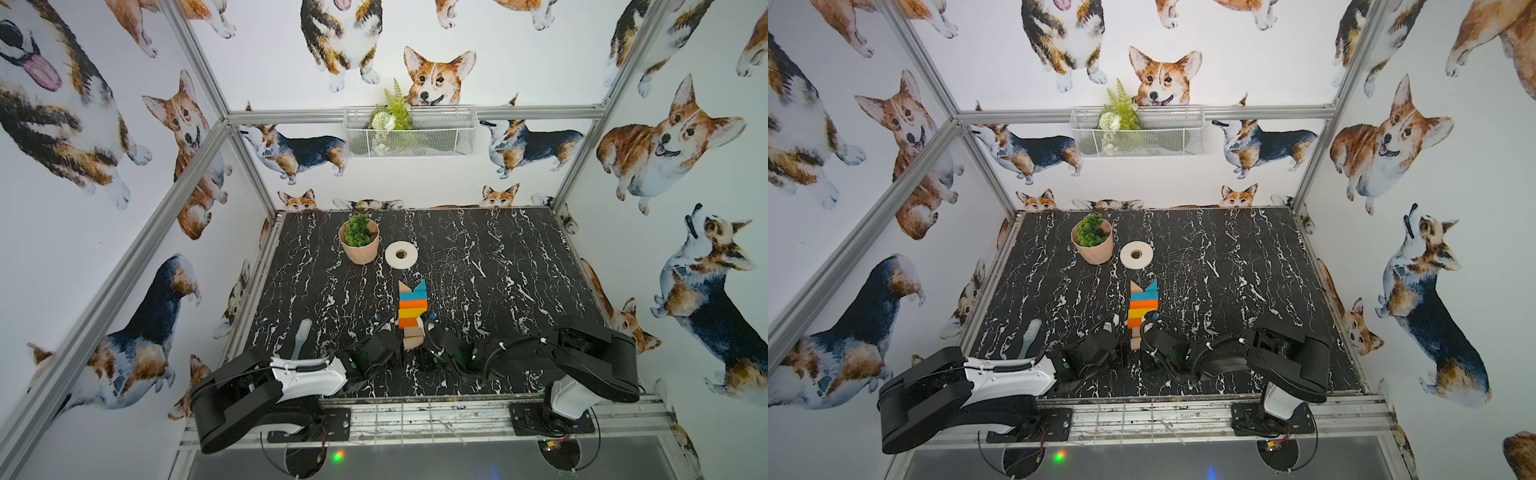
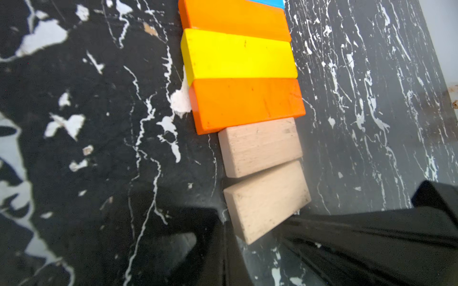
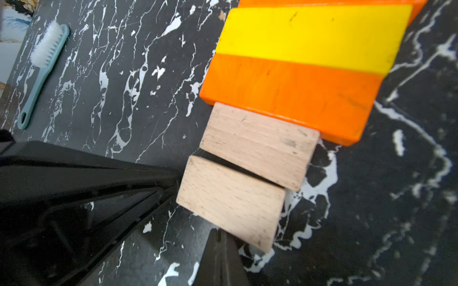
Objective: Assemble a carrot with building blocks
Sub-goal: Assemble the building block at the center of the board.
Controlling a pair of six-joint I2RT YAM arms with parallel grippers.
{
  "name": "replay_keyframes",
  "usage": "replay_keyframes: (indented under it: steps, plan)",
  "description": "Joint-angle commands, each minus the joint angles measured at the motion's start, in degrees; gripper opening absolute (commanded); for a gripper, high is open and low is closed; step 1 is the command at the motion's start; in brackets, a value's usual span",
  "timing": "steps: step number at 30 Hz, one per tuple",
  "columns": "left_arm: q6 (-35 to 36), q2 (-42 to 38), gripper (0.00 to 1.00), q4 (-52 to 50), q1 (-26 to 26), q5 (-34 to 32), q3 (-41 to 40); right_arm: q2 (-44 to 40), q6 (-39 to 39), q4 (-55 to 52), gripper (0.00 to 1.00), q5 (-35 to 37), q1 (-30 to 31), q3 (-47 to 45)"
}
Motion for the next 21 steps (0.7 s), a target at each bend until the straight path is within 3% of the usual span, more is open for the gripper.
replay_keyframes:
  steps: [1,10,21]
  plan:
    - [0.28,1.57,0.0,-0.47,0.25,0.7,0.38,0.4,-0.44,-4.02,0.0,0.08,0.08,0.18]
    - [0.27,3.21,0.0,0.07,0.56,1.2,1.02,0.19,-0.52,-4.19,0.0,0.18,0.01,0.19]
    - [0.67,-0.78,0.0,-4.24,0.77,-0.76,0.5,-1.96,-0.99,-5.89,0.0,-0.19,-0.09,0.32]
